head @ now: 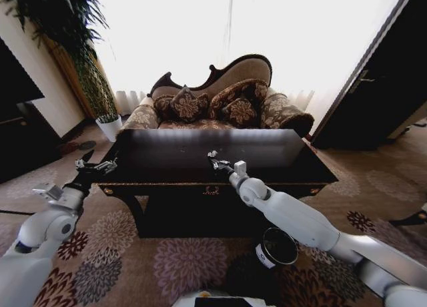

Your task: Move to the front of the table and place the trash on the table into the trash bin.

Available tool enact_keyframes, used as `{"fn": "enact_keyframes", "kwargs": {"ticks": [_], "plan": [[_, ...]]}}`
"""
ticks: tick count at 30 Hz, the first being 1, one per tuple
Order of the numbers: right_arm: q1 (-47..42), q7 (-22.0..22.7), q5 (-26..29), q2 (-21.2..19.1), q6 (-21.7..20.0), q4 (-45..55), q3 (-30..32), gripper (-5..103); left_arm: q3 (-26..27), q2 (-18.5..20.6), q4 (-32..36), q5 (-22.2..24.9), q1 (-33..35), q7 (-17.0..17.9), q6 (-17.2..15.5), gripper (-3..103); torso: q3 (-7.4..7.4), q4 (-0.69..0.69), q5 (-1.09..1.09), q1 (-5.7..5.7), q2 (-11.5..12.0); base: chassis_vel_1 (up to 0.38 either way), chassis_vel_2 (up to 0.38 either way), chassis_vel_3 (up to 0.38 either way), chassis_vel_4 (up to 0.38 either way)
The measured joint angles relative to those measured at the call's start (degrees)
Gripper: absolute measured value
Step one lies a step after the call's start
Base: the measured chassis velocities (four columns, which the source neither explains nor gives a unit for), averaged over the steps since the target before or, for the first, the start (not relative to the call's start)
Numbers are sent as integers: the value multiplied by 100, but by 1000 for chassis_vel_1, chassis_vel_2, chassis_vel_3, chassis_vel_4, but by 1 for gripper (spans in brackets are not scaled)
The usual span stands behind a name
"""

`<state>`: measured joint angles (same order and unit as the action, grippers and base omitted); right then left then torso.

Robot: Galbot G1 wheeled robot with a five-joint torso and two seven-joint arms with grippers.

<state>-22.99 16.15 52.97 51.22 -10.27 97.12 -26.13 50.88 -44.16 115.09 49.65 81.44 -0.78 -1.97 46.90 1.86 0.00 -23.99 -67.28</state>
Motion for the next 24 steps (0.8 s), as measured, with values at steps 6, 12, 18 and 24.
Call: {"fn": "enact_keyframes", "kwargs": {"ticks": [6,12,18,24], "plan": [[-28,-38,-69,-39,20,53,19,14,0,0,0,0,0,0,0,100,0,0,0,0,0,0,0,0,0],[60,-47,-92,-36,23,-39,30,30,0,0,0,0,0,0,0,100,0,0,0,0,0,0,0,0,0],[69,-88,-114,-84,29,-118,104,51,0,0,0,0,0,0,0,100,0,0,0,0,0,0,0,0,0],[-20,-154,-174,-173,59,-193,189,73,0,0,0,0,0,0,0,100,0,1,0,0,0,0,0,0,0]]}}
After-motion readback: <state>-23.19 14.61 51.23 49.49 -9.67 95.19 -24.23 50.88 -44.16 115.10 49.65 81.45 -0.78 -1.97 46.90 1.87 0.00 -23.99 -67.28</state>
